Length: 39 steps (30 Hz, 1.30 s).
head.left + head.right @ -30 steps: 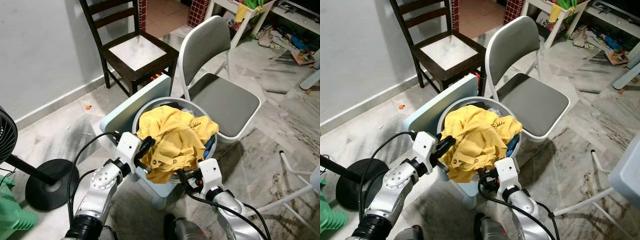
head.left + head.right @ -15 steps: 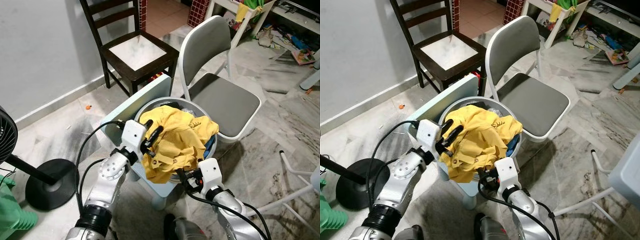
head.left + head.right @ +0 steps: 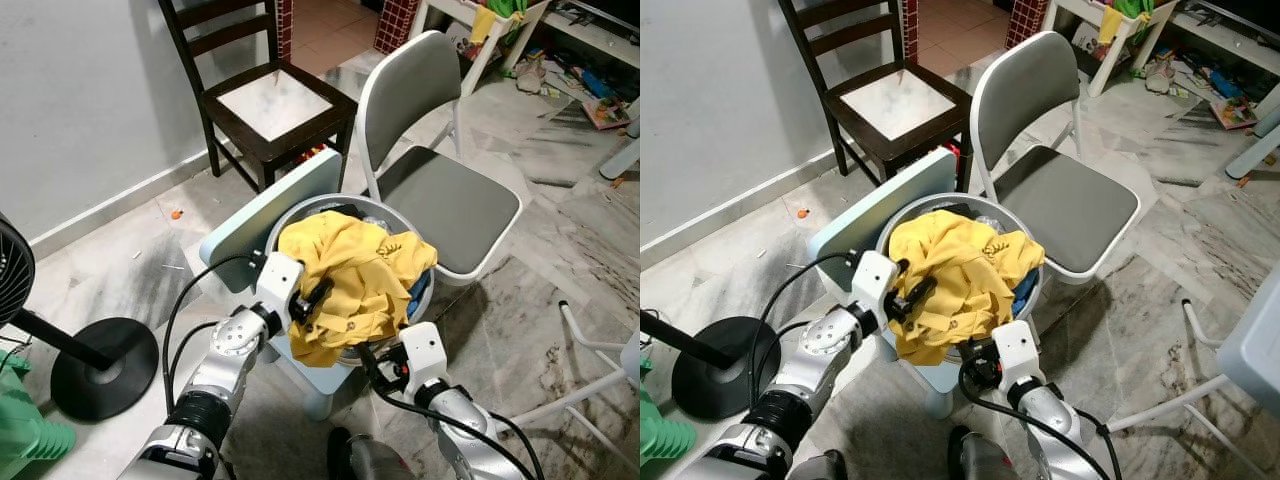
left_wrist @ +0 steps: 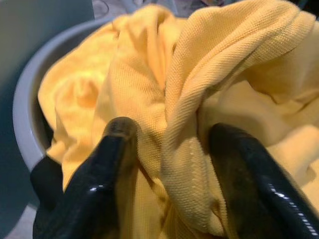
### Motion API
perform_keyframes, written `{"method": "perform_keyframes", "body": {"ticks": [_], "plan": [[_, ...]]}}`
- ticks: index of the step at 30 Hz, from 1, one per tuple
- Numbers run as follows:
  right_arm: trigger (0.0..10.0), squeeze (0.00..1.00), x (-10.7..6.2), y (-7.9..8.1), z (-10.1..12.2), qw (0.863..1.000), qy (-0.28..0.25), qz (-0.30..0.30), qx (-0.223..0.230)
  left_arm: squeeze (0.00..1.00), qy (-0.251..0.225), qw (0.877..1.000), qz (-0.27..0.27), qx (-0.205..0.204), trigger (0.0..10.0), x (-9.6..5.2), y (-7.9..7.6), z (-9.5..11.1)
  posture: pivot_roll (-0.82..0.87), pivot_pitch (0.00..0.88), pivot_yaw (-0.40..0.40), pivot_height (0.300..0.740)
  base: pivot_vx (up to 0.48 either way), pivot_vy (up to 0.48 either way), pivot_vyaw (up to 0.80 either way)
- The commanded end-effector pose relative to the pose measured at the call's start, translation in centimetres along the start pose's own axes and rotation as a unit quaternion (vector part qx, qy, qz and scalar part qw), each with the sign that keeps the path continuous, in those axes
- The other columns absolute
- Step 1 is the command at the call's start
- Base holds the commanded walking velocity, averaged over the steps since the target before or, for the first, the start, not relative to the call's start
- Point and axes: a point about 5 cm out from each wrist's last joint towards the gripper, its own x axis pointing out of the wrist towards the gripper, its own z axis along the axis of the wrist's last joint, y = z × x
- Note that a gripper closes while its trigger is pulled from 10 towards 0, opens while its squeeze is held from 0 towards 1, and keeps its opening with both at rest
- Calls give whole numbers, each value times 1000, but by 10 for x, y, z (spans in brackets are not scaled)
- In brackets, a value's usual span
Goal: Hang hanger
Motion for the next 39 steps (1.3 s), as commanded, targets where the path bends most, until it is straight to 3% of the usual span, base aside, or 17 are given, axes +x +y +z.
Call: {"method": "perform_keyframes", "body": {"ticks": [1,7,14,23,30,35,38,39], "plan": [[10000,145,-3,-2,-2,1000,4,-4,0,0,14,1000,-10,-5,0,-1,-3,-7,-148,221,-70,740,0,0,0],[10000,141,-4,-2,-3,1000,6,-3,-1,0,14,1000,-16,-3,0,-1,-3,-8,-144,218,-70,740,0,0,0],[10000,145,-1,-2,-2,1000,5,-1,-2,0,-17,999,-48,-13,0,0,-9,-3,-133,215,-70,740,0,0,0],[10000,145,0,-2,-2,1000,6,2,-4,0,-65,993,-80,-60,0,-5,-20,6,-121,212,-76,740,0,0,0],[10000,145,1,-3,-2,1000,8,4,-7,0,-109,975,-110,-161,0,-16,-31,19,-113,210,-79,740,0,0,0],[10000,137,2,-3,-2,1000,7,5,-7,0,-119,966,-118,-197,0,-22,-30,24,-113,209,-79,740,0,0,0],[10000,137,1,-5,-2,1000,7,3,-8,0,-148,936,-121,-296,0,-37,-22,37,-114,207,-78,740,0,0,0],[10000,137,1,-5,-2,1000,7,3,-8,0,-151,931,-123,-309,0,-40,-21,39,-114,207,-78,740,0,0,0]]}}
